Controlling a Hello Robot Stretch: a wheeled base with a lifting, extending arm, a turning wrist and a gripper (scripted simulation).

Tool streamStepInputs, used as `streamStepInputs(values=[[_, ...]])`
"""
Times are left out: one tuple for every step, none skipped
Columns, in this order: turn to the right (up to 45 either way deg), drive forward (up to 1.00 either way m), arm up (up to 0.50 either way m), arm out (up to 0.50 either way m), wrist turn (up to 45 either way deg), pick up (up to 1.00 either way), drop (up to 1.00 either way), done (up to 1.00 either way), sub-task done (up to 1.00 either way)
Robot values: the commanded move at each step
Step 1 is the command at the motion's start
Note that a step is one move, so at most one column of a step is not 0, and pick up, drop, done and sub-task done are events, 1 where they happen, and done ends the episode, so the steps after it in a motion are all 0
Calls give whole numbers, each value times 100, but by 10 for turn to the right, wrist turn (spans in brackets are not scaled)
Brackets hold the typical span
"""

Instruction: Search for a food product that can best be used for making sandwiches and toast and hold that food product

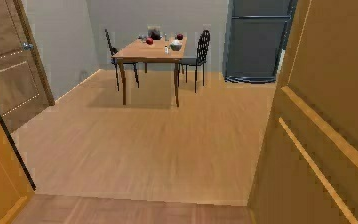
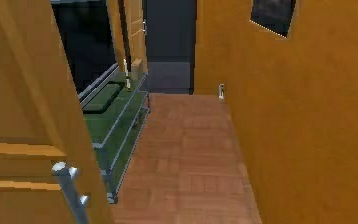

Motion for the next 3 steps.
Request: streamStepInputs(values=[[0, 100, 0, 0, 0, 0, 0, 0, 0], [0, 40, 0, 0, 0, 0, 0, 0, 0], [450, 0, 0, 0, 0, 0, 0, 0, 0]])
